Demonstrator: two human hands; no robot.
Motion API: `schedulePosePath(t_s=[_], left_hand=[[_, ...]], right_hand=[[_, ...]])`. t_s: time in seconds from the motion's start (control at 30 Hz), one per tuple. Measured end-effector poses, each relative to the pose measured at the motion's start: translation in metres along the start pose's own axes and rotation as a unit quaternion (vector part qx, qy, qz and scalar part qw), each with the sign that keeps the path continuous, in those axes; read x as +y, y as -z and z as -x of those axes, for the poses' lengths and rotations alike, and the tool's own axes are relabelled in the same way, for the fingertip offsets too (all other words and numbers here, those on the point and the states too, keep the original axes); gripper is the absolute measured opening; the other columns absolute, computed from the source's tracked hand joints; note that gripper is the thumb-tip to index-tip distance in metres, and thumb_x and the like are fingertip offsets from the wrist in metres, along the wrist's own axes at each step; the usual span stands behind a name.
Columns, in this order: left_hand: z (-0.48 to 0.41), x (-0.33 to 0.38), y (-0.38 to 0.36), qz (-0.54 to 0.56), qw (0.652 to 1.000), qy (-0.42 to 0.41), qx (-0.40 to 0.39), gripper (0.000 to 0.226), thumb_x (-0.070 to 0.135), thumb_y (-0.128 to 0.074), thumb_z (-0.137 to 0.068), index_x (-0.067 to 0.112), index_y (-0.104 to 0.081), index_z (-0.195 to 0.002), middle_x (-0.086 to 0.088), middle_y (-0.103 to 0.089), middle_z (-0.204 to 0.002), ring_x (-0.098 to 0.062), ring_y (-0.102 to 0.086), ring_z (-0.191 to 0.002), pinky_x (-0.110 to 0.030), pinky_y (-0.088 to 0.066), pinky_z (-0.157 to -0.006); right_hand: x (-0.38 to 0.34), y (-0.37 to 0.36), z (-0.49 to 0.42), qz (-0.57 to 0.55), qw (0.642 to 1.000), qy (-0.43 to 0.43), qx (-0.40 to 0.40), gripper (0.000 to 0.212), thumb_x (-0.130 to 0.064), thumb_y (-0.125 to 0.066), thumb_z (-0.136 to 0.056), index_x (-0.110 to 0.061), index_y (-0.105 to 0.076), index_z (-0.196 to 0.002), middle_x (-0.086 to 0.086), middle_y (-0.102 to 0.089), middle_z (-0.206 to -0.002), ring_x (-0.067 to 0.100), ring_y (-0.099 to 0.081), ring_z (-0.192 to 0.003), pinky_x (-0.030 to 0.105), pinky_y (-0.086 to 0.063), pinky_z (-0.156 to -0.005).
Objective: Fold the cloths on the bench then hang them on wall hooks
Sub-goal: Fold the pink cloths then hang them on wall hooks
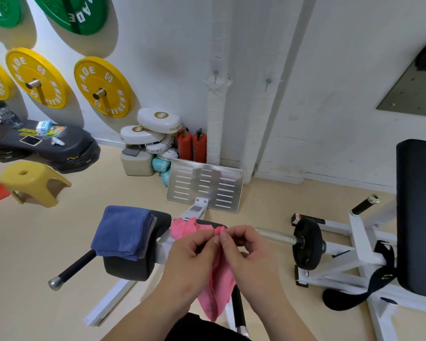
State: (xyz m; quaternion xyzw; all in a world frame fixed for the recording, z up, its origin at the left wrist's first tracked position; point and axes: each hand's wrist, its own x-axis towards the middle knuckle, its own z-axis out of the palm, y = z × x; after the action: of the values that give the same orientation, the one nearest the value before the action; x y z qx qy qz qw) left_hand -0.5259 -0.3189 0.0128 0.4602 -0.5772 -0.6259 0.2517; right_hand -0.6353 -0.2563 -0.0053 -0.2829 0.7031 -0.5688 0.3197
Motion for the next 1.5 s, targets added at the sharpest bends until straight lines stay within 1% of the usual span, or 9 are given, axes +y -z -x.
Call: schedulePosePath(t_s=[0.2,0.47,0.67,0.87,0.97,1.1,1.27,1.37,1.5], left_hand=[[0.003,0.002,-0.002,-0.064,0.998,-0.029,-0.004,0.035,0.009,-0.057,-0.102,0.033,-0.081,-0.094,0.008,-0.079,-0.083,-0.004,-0.071,-0.077,-0.013,-0.054,-0.069],[-0.001,0.003,0.002,-0.022,0.999,-0.018,-0.029,0.028,0.009,-0.065,-0.097,0.032,-0.080,-0.103,0.008,-0.079,-0.097,-0.010,-0.073,-0.097,-0.023,-0.058,-0.088],[-0.005,0.001,0.009,-0.089,0.994,-0.061,-0.036,0.020,0.011,-0.069,-0.094,0.027,-0.081,-0.092,0.004,-0.077,-0.088,-0.010,-0.073,-0.083,-0.022,-0.058,-0.077],[-0.008,0.005,0.019,-0.144,0.976,-0.140,-0.090,0.030,0.007,-0.066,-0.095,0.032,-0.081,-0.098,0.001,-0.073,-0.094,-0.011,-0.068,-0.091,-0.019,-0.054,-0.081],[-0.012,0.004,0.023,-0.169,0.970,-0.153,-0.085,0.031,0.006,-0.067,-0.094,0.034,-0.080,-0.096,0.006,-0.072,-0.092,-0.009,-0.068,-0.090,-0.019,-0.054,-0.081],[-0.012,-0.002,0.021,-0.181,0.972,-0.126,-0.076,0.027,0.008,-0.070,-0.092,0.033,-0.079,-0.092,0.008,-0.073,-0.086,-0.003,-0.067,-0.082,-0.014,-0.053,-0.075],[-0.012,-0.003,0.023,-0.147,0.979,-0.106,-0.091,0.029,0.010,-0.077,-0.088,0.034,-0.073,-0.103,0.008,-0.073,-0.082,0.000,-0.066,-0.072,-0.017,-0.054,-0.070],[-0.019,-0.015,0.027,-0.263,0.943,-0.112,-0.170,0.041,0.010,-0.074,-0.084,0.048,-0.065,-0.073,0.022,-0.062,-0.066,0.002,-0.055,-0.060,-0.012,-0.042,-0.060],[-0.029,-0.043,0.033,-0.325,0.927,-0.080,-0.170,0.016,0.025,-0.071,-0.080,0.017,-0.059,-0.074,0.011,-0.048,-0.066,-0.004,-0.042,-0.060,-0.023,-0.037,-0.061]], right_hand=[[0.004,0.004,0.000,0.051,0.998,0.047,-0.009,0.024,-0.008,-0.076,-0.088,-0.031,-0.076,-0.080,-0.011,-0.073,-0.083,0.011,-0.070,-0.085,0.016,-0.051,-0.069],[0.010,0.005,0.003,0.102,0.984,0.142,-0.035,0.037,-0.008,-0.058,-0.089,-0.038,-0.076,-0.101,-0.011,-0.068,-0.091,0.014,-0.068,-0.087,0.018,-0.050,-0.063],[0.005,0.010,0.001,0.028,0.996,0.064,-0.048,0.040,0.003,-0.054,-0.090,-0.030,-0.076,-0.087,-0.005,-0.073,-0.092,0.024,-0.075,-0.084,0.051,-0.063,-0.077],[-0.008,0.018,0.001,0.049,0.992,0.099,-0.061,0.044,-0.008,-0.080,-0.084,-0.048,-0.072,-0.101,-0.016,-0.064,-0.114,0.012,-0.068,-0.100,0.024,-0.057,-0.083],[-0.007,0.018,-0.002,0.089,0.989,0.115,-0.041,0.039,-0.014,-0.082,-0.084,-0.051,-0.074,-0.093,-0.019,-0.071,-0.098,0.008,-0.064,-0.101,0.014,-0.047,-0.083],[-0.006,0.018,-0.004,0.127,0.985,0.116,-0.025,0.017,-0.020,-0.083,-0.083,-0.035,-0.075,-0.080,-0.014,-0.071,-0.087,0.009,-0.064,-0.098,0.015,-0.045,-0.084],[0.000,0.021,-0.002,0.135,0.984,0.114,-0.020,0.021,-0.010,-0.076,-0.086,-0.027,-0.069,-0.076,-0.013,-0.072,-0.089,0.009,-0.066,-0.097,0.018,-0.048,-0.084],[-0.005,0.023,-0.001,0.086,0.991,0.099,-0.008,0.019,-0.009,-0.068,-0.094,-0.025,-0.064,-0.084,-0.011,-0.070,-0.087,0.006,-0.065,-0.092,0.011,-0.046,-0.079],[-0.009,0.024,-0.006,0.064,0.986,0.141,0.062,0.019,-0.011,-0.066,-0.097,-0.025,-0.059,-0.086,-0.019,-0.067,-0.085,0.003,-0.064,-0.084,0.008,-0.045,-0.075]])
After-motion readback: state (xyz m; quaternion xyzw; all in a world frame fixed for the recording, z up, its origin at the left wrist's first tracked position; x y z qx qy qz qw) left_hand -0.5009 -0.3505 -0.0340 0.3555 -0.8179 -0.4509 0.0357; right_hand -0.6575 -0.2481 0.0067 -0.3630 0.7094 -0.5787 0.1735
